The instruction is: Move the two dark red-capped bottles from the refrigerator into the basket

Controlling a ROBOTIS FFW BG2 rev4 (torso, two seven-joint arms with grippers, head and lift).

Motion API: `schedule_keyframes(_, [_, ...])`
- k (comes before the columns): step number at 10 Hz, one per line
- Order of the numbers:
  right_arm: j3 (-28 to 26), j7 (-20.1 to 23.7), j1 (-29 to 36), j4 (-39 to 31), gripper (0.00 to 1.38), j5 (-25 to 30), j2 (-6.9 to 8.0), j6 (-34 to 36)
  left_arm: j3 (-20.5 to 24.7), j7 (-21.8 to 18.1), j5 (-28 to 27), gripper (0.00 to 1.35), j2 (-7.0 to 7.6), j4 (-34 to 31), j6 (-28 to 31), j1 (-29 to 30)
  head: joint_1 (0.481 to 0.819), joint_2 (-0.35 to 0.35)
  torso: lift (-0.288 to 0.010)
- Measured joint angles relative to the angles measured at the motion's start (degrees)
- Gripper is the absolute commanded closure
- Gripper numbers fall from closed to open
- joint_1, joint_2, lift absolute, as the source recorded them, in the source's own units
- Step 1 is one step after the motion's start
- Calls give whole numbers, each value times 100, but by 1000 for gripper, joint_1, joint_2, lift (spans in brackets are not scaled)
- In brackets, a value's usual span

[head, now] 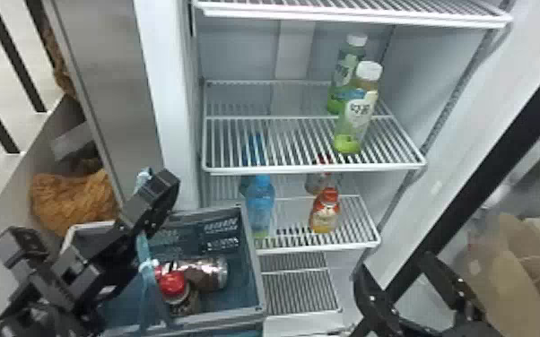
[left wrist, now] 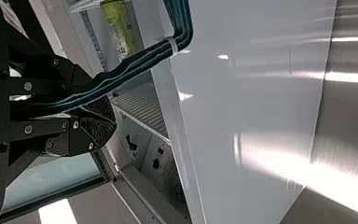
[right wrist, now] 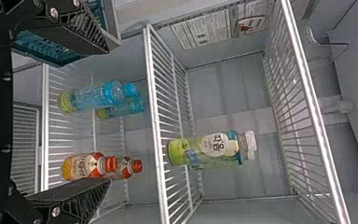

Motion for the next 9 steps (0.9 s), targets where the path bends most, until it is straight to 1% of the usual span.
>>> schedule_keyframes(9, [5, 0, 0, 34, 139, -49, -19, 0, 1, 9, -13, 1193, 2, 0, 20, -7, 695, -126, -34])
